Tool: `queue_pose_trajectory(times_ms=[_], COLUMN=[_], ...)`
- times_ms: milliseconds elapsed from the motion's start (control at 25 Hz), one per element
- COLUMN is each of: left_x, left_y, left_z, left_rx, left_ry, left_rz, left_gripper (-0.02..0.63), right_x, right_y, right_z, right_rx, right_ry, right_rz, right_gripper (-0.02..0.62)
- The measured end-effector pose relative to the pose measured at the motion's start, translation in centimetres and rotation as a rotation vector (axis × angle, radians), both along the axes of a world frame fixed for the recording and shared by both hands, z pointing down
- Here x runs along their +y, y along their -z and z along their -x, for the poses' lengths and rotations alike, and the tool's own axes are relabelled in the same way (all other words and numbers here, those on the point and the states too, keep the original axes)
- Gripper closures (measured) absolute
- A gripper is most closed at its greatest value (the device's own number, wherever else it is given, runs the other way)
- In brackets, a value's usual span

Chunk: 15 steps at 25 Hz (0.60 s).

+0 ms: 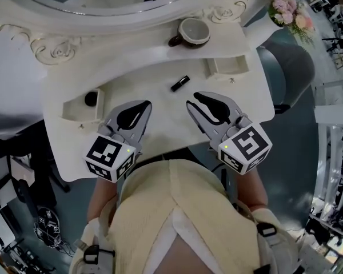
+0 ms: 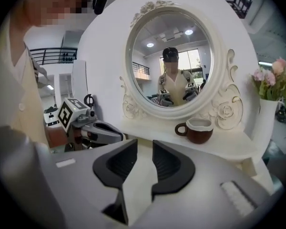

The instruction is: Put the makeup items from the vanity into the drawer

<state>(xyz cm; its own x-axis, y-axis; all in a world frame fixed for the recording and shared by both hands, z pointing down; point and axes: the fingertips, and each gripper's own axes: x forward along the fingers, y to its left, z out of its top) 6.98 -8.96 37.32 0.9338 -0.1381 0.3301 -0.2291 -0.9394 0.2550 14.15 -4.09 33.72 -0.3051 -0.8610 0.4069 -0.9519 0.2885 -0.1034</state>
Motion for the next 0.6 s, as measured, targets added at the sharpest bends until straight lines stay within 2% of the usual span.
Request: queue_pose_trajectory(times_ms=[160, 240, 600], left_x=[0.3, 0.4, -0.2], left_y=[-0.3, -0.4, -1.1], left_z=[-0.2, -0.2, 0.5], left_rx=[-0.007, -0.013, -0.039], left_ry=[-0.011, -0.012, 0.024], left_rz=[0.004, 0.005, 0.01], left_gripper=[0.601, 0.601, 0.601], right_x=[0.2, 0.2, -0.5], right_y=[0.3, 0.2, -1.9], right_z=[-0.2, -0.1, 0.2], right_rx=[0.135, 0.18, 0.363], right_ry=[0.062, 0.087, 0.273], right_rz=[-0.001, 0.019, 0.089], right_gripper=[0.476, 0.433, 0.402])
